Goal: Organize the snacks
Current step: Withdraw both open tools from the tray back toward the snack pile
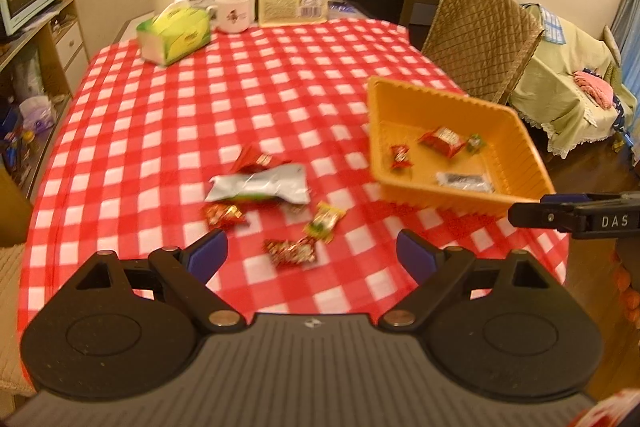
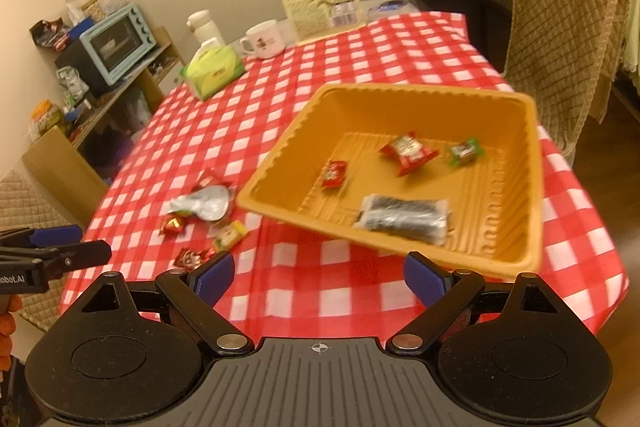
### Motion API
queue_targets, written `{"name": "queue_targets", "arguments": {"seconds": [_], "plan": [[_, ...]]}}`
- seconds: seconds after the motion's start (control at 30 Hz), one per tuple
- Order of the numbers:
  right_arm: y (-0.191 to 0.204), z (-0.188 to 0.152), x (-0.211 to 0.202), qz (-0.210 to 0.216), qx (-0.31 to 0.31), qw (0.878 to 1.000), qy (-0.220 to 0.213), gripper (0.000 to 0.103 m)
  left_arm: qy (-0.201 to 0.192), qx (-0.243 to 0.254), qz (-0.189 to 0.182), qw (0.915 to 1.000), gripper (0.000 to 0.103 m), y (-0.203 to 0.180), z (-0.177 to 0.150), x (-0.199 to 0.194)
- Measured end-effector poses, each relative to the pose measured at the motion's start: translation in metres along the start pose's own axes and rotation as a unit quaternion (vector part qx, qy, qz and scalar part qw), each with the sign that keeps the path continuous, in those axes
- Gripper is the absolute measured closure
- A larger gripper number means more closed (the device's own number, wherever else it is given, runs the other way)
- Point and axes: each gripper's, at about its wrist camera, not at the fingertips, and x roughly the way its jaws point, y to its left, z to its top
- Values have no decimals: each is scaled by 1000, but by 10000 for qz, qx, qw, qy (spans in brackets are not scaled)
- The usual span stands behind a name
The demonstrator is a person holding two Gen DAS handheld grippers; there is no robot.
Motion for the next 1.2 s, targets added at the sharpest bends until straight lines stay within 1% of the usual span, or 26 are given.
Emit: {"name": "queue_targets", "arguments": {"seconds": [0.3, 0.47, 0.63, 0.77, 0.83, 0.93, 1.03, 1.17, 1.2], "plan": [[38, -11, 33, 155, -195, 9993, 285, 12, 143, -42, 183, 9997, 13, 33, -18, 0], [53, -16, 49, 201, -223, 9989, 348, 12, 229, 51, 172, 9996, 14, 40, -23, 6], [63, -21, 62, 184, -303, 9987, 379, 12, 307, 207, 58, 9993, 18, 41, -26, 19], [64, -25, 70, 129, -297, 9987, 391, 12, 387, 460, -2, 9982, 21, 39, -29, 34], [63, -26, 73, 89, -272, 9988, 394, 12, 417, 611, -41, 9973, 25, 37, -29, 42], [60, -27, 75, 17, -197, 9990, 391, 14, 438, 856, -85, 9953, 25, 34, -30, 55], [56, -26, 78, -78, -96, 9991, 404, 16, 456, 1137, -129, 9924, 30, 30, -28, 67], [49, -25, 81, -211, 64, 9989, 423, 16, 488, 1532, -184, 9868, 33, 25, -25, 84], [47, -25, 81, -238, 106, 9988, 424, 17, 493, 1640, -202, 9850, 35, 23, -24, 88]]}}
